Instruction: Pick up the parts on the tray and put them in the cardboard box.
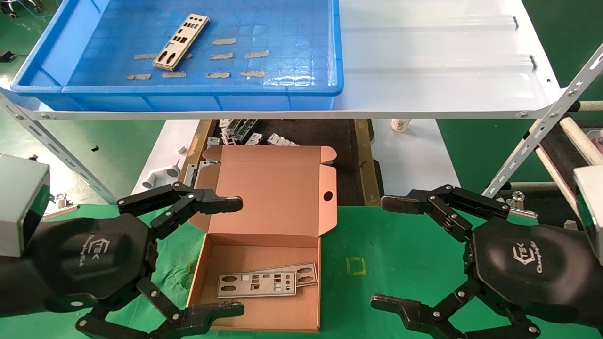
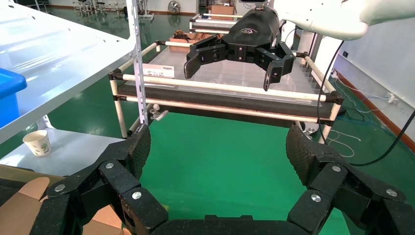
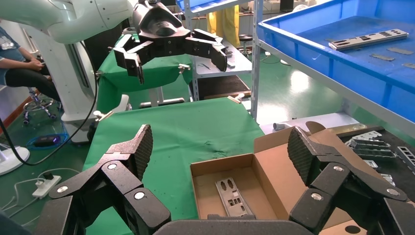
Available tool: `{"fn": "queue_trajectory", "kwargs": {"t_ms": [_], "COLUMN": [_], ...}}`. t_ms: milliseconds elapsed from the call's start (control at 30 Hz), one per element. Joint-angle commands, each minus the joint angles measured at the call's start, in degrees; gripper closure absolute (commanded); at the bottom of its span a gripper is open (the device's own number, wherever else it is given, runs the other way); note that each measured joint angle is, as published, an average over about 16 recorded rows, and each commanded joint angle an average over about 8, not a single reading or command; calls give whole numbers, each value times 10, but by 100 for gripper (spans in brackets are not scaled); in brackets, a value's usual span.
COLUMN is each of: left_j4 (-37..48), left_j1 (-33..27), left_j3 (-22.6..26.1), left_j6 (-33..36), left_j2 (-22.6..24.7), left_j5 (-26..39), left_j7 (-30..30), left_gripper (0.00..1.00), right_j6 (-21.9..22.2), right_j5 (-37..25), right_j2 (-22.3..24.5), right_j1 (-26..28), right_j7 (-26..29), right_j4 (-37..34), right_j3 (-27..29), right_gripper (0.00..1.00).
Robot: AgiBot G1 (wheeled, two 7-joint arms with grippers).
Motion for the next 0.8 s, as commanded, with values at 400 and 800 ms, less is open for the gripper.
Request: {"fn": "queue_trajectory", "kwargs": {"t_ms": [400,800], "left_j4": [0,0], "left_j1": [0,0], "left_j3": [0,0], "left_j6": [0,0], "left_j2": [0,0], "left_j5": [0,0], "left_j7": [0,0], "left_gripper": [0,0], "right_j6": [0,0], "right_j5": [0,0], "right_j2": [0,0], "right_j1": [0,0], "right_j7": [0,0], "right_j4": [0,0], "right_j3": [0,0], "right_gripper": [0,0]}}
